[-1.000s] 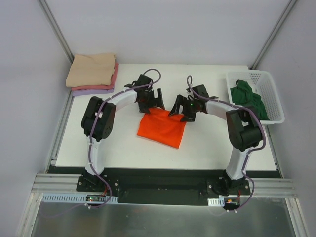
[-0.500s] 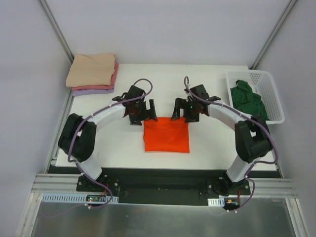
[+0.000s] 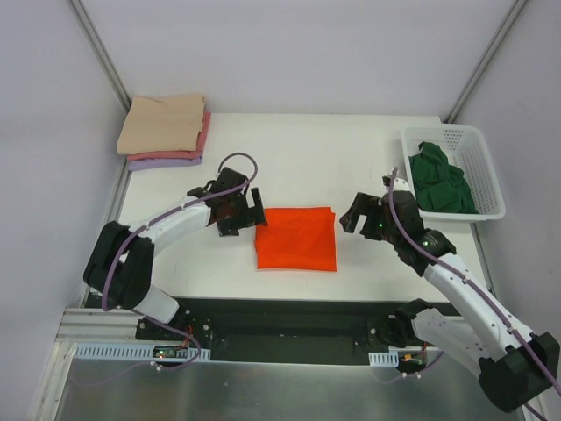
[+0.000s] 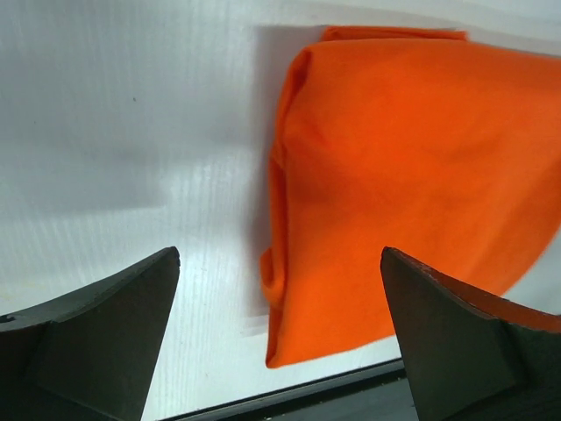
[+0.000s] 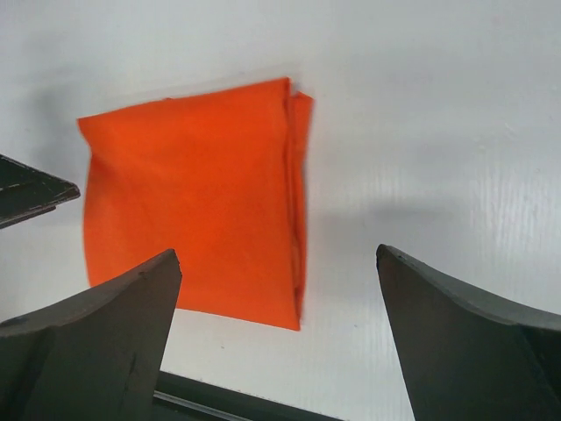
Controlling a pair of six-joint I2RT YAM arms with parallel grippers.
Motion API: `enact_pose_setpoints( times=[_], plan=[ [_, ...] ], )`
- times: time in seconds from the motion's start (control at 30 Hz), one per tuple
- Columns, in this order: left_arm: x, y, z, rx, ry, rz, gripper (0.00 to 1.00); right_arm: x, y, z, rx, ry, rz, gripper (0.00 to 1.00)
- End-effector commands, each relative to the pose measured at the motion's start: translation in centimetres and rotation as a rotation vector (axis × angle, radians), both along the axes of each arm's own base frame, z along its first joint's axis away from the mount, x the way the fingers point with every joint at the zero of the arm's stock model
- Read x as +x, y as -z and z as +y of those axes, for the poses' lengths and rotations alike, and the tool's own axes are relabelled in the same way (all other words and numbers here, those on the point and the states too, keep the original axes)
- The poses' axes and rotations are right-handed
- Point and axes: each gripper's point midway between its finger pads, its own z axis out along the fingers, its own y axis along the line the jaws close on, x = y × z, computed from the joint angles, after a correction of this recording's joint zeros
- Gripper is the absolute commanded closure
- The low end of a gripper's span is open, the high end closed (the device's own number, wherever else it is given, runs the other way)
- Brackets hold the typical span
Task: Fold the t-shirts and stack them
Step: Fold the long partially folded tshirt into a neat square, then put the neatly folded tshirt into the corner of the board with the left arm
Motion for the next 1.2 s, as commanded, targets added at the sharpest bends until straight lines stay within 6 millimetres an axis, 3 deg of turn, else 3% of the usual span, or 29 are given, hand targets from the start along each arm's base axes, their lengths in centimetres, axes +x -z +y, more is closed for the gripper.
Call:
enact_pose_setpoints(
  times=[0.0, 0.23, 0.43, 0.6, 0.67, 0.83, 0.9, 1.03, 1.17],
  plan=[
    [0.3, 2.5, -0.7, 0.002, -0.064, 0.073, 0.05, -0.7, 1.7, -2.8, -0.028, 0.126, 0.002, 0.04],
    [0.2, 5.6, -2.1, 0.049, -0.056, 0.153, 0.21, -1.2, 3.6, -3.2, -0.068, 0.105, 0.064, 0.04],
    [-2.0, 8.4, -3.0, 0.134, -0.047, 0.230, 0.31, -0.9, 4.4, -3.3, -0.091, 0.087, 0.100, 0.04],
    [-3.4, 10.6, -2.3, 0.326, -0.069, 0.273, 0.42, -0.6, 5.0, -4.0, -0.123, 0.088, 0.115, 0.04],
    [-3.5, 11.2, -2.4, 0.385, -0.065, 0.274, 0.50, -0.5, 5.1, -4.2, -0.131, 0.084, 0.118, 0.04],
    [-3.2, 12.7, -3.1, 0.447, -0.051, 0.313, 0.83, -0.2, 5.5, -5.1, -0.160, 0.089, 0.122, 0.04],
    [-2.6, 12.6, -2.9, 0.478, -0.049, 0.294, 1.00, -0.1, 5.6, -5.6, -0.175, 0.095, 0.121, 0.04],
    [0.4, 9.8, -1.4, 0.619, -0.018, 0.169, 1.00, 0.2, 5.7, -6.5, -0.209, 0.098, 0.110, 0.04],
    [4.8, 4.2, 1.3, 0.796, 0.002, -0.072, 1.00, 0.5, 5.9, -7.2, -0.253, 0.093, 0.087, 0.04]
  ],
)
